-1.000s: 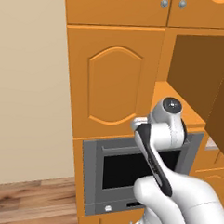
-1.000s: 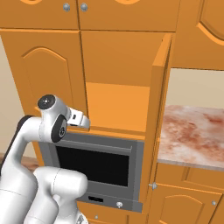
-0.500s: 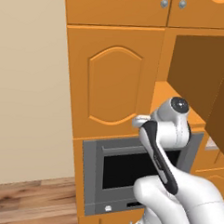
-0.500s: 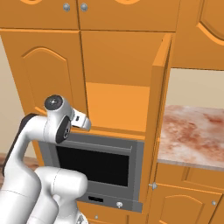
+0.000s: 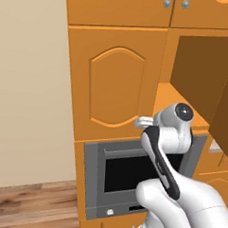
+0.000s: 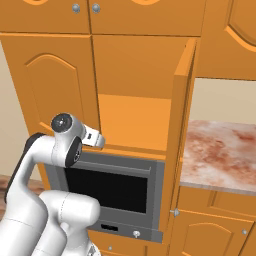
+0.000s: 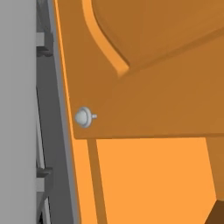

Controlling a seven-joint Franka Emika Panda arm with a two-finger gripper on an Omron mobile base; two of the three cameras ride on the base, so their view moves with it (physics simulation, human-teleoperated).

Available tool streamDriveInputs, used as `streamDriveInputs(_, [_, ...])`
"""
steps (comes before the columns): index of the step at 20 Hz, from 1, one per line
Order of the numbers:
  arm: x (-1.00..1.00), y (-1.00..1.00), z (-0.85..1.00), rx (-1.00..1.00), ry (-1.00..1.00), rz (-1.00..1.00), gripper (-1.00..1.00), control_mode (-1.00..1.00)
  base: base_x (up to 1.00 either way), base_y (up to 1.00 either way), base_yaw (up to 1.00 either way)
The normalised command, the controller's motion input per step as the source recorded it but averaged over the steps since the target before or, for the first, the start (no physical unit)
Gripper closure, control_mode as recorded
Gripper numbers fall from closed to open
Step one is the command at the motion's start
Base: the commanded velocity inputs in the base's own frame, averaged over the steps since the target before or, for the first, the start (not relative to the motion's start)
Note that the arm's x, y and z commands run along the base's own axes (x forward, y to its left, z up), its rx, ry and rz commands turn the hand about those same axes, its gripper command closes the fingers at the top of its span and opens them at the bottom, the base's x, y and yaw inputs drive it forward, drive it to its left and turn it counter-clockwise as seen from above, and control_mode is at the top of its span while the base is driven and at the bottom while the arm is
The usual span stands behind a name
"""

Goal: Open the cabinet. Pick the sponge and place it next to the sink. Then close the cabinet.

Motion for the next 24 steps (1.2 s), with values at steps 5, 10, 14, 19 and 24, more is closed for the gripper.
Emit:
streamDriveInputs(5, [0.05, 0.00, 0.00, 0.00, 0.00, 0.00, -1.00, -1.00, 0.00, 0.00, 0.00])
streamDriveInputs(10, [0.00, 0.00, 0.00, 0.00, 0.00, 0.00, -1.00, -1.00, 0.00, 0.00, 0.00])
streamDriveInputs(14, [0.00, 0.00, -0.08, -0.02, 0.02, 0.00, -1.00, -1.00, 0.00, 0.00, 0.00])
streamDriveInputs(19, [0.00, 0.00, -0.06, -0.02, 0.03, 0.00, -1.00, -1.00, 0.00, 0.00, 0.00])
streamDriveInputs(24, [0.05, 0.00, 0.00, 0.00, 0.00, 0.00, -1.00, -1.00, 0.00, 0.00, 0.00])
